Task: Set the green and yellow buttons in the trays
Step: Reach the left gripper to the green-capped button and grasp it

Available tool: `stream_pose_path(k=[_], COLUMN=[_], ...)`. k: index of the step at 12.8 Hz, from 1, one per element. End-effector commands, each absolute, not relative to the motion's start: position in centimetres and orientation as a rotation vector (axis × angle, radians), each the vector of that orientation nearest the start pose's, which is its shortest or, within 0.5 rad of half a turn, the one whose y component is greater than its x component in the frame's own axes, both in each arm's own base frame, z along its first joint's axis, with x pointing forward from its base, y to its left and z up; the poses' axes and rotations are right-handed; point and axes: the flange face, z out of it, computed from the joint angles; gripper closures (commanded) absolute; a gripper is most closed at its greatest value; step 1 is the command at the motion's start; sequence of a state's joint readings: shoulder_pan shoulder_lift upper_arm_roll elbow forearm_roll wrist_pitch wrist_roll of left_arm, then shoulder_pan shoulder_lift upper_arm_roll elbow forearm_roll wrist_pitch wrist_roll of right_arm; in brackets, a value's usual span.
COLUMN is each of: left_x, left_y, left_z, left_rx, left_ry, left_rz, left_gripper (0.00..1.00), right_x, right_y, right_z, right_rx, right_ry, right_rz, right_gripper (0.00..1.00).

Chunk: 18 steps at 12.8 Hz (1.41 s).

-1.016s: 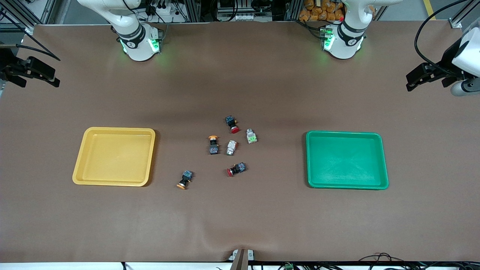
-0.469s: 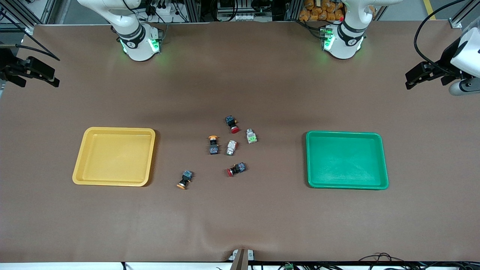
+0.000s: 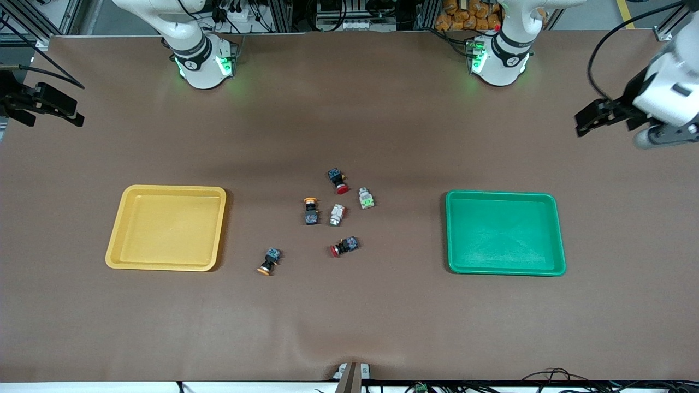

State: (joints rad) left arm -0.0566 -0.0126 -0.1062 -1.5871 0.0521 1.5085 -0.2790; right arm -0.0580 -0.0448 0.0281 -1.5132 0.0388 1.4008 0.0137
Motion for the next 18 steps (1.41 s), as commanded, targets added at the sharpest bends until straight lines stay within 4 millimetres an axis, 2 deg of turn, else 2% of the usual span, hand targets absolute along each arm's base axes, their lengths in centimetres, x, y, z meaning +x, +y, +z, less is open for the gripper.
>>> stream_pose_path(k=[1,3,4,5,8,11,13,15,16,18], left_x=[56.0,57.2,57.4,57.8,58.5,57.6,57.5,56.6,56.4,56.0], left_y=[-11.4,-13.4,-16.3,-18.4,-25.4,-33.0,-36.4,-40.8,-42.1,-43.5], left_z=[59.2,56.6,55.5,54.2,48.0,41.8,37.6,33.9,32.0,29.2], left_rx=[-3.111,-3.152,-3.147,-3.141,-3.098,-3.093,-3.097,-3.123,-3.132,-3.147], left_ry=[-0.260,-0.288,-0.333,-0.418,-0.437,-0.481,-0.515,-0.484,-0.484,-0.491], left_rz=[0.115,0.163,0.153,0.142,0.133,0.130,0.145,0.128,0.120,0.105], left_gripper=[0.00,0.00,0.00,0.00,0.00,0.00,0.00,0.00,0.00,0.00], right_x=[52.1,52.1,52.1,52.2,52.3,52.4,52.4,52.8,53.8,54.4], right_y=[-1.3,-1.3,-1.3,-1.4,-1.3,-1.4,-1.4,-1.5,-1.5,-1.7], right_z=[66.2,66.2,66.2,66.1,65.9,65.8,65.8,65.4,64.1,63.3], right_rx=[-3.088,-3.088,-3.088,-3.088,-3.088,-3.087,-3.087,-3.090,-3.099,-3.097], right_ry=[0.069,0.072,0.072,0.072,0.070,0.063,0.063,0.059,0.053,0.058], right_rz=[0.108,0.108,0.108,0.113,0.118,0.120,0.117,0.117,0.156,0.170], right_gripper=[0.00,0.00,0.00,0.00,0.00,0.00,0.00,0.00,0.00,0.00])
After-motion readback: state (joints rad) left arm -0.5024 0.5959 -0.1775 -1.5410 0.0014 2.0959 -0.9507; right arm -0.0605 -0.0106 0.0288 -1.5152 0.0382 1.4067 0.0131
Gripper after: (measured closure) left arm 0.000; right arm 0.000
